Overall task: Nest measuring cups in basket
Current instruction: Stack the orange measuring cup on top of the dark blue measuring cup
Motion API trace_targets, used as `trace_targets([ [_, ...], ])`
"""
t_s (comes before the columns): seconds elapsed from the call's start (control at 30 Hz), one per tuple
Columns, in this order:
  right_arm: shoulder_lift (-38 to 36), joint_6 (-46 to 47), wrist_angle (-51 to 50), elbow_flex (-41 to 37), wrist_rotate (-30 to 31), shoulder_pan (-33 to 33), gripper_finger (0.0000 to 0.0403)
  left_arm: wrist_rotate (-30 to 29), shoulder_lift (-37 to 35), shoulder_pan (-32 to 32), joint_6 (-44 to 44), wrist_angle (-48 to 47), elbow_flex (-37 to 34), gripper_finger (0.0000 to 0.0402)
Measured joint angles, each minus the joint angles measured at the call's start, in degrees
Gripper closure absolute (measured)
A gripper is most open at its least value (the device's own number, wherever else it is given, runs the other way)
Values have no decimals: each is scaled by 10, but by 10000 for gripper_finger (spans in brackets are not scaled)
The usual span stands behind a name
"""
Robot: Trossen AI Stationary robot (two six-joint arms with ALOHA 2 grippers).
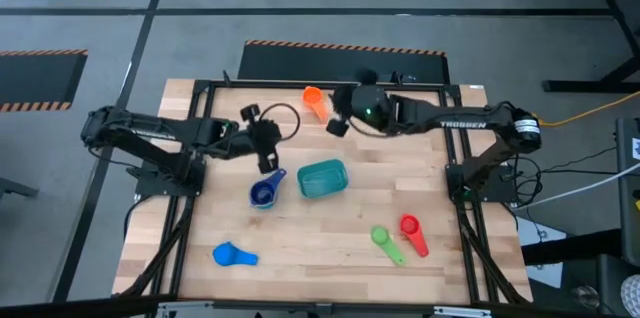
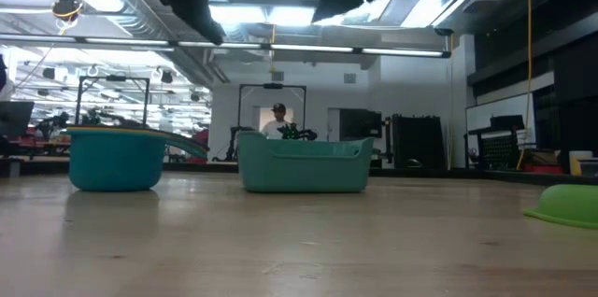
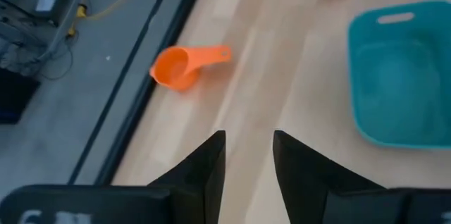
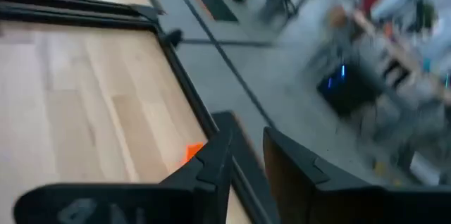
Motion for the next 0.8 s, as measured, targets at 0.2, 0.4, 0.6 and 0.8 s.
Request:
trace_targets([
  [0.2, 0, 118, -33, 0, 0, -52, 316, 14, 0, 36, 41, 8, 0, 288],
  [0.4, 0, 164, -25, 0, 0, -88, 316, 13, 0, 56, 43, 8, 0, 288],
  [0.6, 0, 141, 8, 0, 0, -111, 316, 3, 0, 72, 43, 8, 0, 288],
  [0.8, 0, 139, 41, 0, 0, -124, 316, 3, 0, 87, 43, 8, 0, 288],
])
